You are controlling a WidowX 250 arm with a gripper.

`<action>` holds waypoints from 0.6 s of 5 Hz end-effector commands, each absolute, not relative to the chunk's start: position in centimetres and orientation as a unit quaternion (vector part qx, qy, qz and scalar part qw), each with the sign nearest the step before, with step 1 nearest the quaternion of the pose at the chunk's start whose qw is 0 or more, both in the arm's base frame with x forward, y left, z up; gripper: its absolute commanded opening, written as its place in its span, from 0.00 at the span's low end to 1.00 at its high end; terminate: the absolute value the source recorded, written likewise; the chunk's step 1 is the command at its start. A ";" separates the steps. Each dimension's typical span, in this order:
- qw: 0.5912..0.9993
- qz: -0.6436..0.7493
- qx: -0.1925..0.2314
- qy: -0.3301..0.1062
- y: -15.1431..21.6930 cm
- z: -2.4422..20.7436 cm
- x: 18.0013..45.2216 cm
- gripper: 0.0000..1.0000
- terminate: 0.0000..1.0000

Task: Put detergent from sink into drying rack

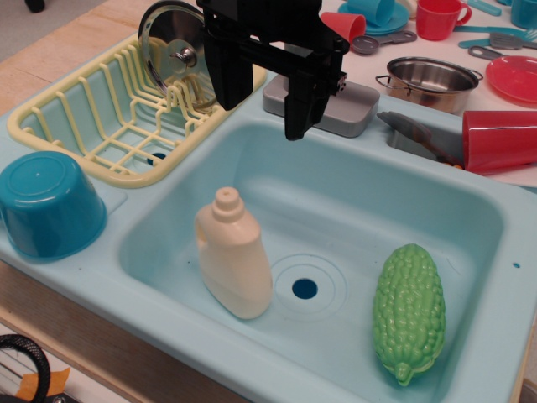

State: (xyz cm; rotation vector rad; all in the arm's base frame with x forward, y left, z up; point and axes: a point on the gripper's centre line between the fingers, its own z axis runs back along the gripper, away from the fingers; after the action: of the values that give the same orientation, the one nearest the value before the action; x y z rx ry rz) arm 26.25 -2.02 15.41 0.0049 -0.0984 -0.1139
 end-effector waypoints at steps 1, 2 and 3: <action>0.997 -0.057 0.002 -0.049 -2.0 15.4 26.2 1.00 0.00; 0.998 0.032 0.038 -0.046 -3.0 16.9 25.6 1.00 0.00; 0.985 0.155 0.069 -0.041 -4.2 17.5 24.1 1.00 0.00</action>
State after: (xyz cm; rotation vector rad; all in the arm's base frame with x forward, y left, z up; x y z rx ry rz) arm 22.90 -4.54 16.84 0.1797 -0.0625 0.4581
